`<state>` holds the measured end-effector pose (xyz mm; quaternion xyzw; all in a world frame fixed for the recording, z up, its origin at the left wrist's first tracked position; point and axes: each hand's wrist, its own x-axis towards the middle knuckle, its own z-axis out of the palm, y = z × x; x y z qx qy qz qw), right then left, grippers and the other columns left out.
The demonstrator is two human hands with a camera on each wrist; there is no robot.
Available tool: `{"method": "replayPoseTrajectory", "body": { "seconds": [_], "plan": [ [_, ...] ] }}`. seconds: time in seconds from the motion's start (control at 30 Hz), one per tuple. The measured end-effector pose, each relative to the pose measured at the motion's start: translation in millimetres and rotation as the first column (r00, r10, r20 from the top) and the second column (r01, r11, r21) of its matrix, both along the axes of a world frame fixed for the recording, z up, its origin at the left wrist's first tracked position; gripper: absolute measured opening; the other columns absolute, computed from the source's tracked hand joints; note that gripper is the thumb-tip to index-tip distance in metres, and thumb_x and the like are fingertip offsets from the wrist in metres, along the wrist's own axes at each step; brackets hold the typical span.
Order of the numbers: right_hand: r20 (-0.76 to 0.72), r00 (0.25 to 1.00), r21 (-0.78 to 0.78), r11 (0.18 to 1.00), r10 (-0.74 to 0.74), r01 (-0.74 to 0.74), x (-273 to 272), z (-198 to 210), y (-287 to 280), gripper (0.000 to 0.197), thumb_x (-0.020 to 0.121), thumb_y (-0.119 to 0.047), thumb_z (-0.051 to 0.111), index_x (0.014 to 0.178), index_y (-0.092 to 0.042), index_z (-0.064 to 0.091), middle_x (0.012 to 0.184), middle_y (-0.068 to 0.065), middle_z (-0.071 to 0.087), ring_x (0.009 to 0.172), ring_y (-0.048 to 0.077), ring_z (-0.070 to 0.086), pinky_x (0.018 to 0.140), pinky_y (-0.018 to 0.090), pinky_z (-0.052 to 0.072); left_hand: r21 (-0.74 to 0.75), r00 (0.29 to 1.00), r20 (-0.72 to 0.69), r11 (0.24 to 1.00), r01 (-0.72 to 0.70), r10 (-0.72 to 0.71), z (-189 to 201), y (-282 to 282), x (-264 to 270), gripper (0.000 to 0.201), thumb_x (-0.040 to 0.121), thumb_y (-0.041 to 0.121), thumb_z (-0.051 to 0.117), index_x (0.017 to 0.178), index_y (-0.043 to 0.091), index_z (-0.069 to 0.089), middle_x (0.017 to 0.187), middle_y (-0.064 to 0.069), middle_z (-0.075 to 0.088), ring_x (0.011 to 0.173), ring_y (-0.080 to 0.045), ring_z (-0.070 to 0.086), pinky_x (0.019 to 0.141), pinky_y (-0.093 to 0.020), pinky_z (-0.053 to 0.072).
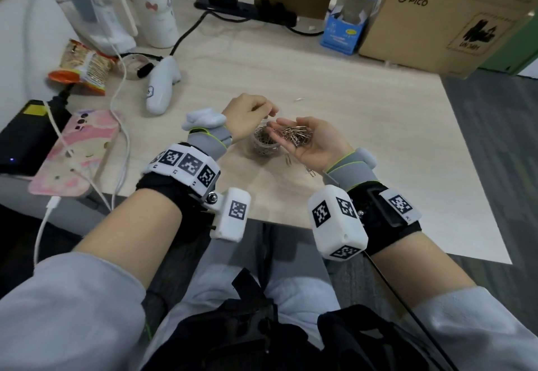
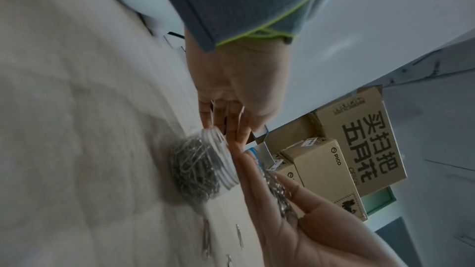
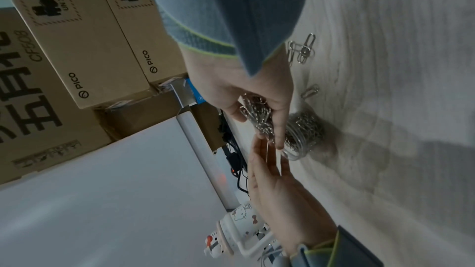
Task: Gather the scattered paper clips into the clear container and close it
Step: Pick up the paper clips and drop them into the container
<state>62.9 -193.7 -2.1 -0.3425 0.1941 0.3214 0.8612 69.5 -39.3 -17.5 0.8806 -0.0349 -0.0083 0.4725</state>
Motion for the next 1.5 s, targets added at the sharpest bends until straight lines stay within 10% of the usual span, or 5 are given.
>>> {"method": "replayPoseTrajectory", "body": {
  "seconds": [0.23, 0.7, 0.9, 1.2, 1.5],
  "plan": [
    [0.023, 1.000, -0.131, 0.991, -0.011, 0.014, 3, 2, 1, 0.039, 0.099, -0.012, 0.033, 0.134, 0.004, 0.039, 0.109, 0.023, 0.055, 0.101, 0.037, 0.057, 0.062, 0.044, 0.058, -0.232, 0.995, -0.048, 0.968, -0.099, 0.091, -16, -15, -3, 0.041, 0.079, 0.035, 0.039, 0.095, 0.013, 0.070, 0.101, -0.011, 0.071, 0.101, -0.025, 0.064, 0.103, -0.042, 0.043],
    [0.042, 0.993, -0.258, 0.961, 0.110, -0.095, -3, 27, -1, 0.038, 0.099, -0.020, 0.035, 0.108, 0.014, 0.050, 0.100, 0.024, 0.052, 0.085, 0.036, 0.055, 0.083, 0.041, 0.052, -0.448, 0.966, -0.161, 0.858, -0.252, 0.201, -28, -22, -2, 0.056, 0.101, 0.030, 0.022, 0.092, 0.004, 0.071, 0.085, -0.008, 0.068, 0.090, -0.019, 0.060, 0.094, -0.028, 0.042],
    [0.058, 0.989, -0.291, 0.950, 0.136, -0.113, -2, 30, 0, 0.037, 0.098, -0.022, 0.037, 0.092, 0.011, 0.051, 0.099, 0.022, 0.049, 0.088, 0.033, 0.054, 0.096, 0.042, 0.044, -0.461, 0.945, -0.180, 0.826, -0.326, 0.273, -32, -28, 1, 0.058, 0.101, 0.028, 0.021, 0.095, -0.001, 0.070, 0.063, 0.009, 0.067, 0.052, 0.012, 0.058, 0.055, 0.002, 0.040],
    [0.097, 0.966, -0.328, 0.924, 0.239, -0.196, -5, 35, 0, 0.040, 0.097, -0.027, 0.036, 0.116, 0.007, 0.046, 0.122, 0.025, 0.048, 0.111, 0.033, 0.048, 0.105, 0.038, 0.036, -0.493, 0.950, -0.190, 0.812, -0.312, 0.249, -30, -20, -1, 0.059, 0.101, 0.030, 0.020, 0.093, 0.002, 0.071, 0.076, -0.001, 0.067, 0.081, -0.017, 0.061, 0.092, -0.029, 0.044],
    [0.183, 0.953, -0.414, 0.898, 0.240, -0.147, -7, 30, -3, 0.035, 0.097, -0.024, 0.034, 0.094, 0.001, 0.059, 0.124, 0.022, 0.059, 0.110, 0.027, 0.053, 0.106, 0.034, 0.039, -0.475, 0.937, -0.232, 0.811, -0.343, 0.260, -21, -4, -7, 0.029, 0.096, 0.021, 0.045, 0.077, 0.011, 0.065, 0.074, 0.000, 0.062, 0.067, -0.010, 0.057, 0.066, -0.021, 0.046]
  ]
}}
